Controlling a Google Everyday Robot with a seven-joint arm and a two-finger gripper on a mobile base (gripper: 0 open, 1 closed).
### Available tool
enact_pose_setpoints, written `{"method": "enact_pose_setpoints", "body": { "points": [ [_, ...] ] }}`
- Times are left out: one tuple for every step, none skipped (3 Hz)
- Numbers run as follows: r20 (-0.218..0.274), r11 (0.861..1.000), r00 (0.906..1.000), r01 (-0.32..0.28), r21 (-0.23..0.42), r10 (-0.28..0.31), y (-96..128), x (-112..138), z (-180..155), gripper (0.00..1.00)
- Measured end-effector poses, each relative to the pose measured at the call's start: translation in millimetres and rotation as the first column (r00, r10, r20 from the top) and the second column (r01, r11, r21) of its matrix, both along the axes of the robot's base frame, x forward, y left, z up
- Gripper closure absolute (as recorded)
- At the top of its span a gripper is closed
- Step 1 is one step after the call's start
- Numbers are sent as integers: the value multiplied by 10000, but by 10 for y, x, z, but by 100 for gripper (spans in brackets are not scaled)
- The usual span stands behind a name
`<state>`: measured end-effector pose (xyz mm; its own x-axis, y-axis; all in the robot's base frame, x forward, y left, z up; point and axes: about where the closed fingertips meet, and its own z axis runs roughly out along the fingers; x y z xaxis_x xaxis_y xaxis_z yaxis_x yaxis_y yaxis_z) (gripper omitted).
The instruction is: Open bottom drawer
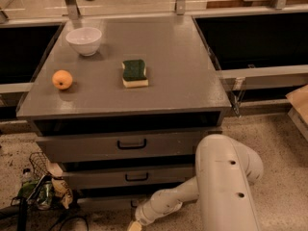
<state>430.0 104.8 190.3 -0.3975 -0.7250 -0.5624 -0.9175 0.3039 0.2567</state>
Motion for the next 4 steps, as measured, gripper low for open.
{"method": "enact_pose_setpoints", "body": {
  "points": [
    [-2,10000,10000,-3,-1,3,1,-1,-1,0],
    [-128,9998,9997,-190,-63,189,60,-29,-91,0],
    [-255,9990,9987,-452,-29,451,143,-119,-177,0],
    [-344,9976,9970,-689,77,691,216,-218,-220,0]
  ]
}}
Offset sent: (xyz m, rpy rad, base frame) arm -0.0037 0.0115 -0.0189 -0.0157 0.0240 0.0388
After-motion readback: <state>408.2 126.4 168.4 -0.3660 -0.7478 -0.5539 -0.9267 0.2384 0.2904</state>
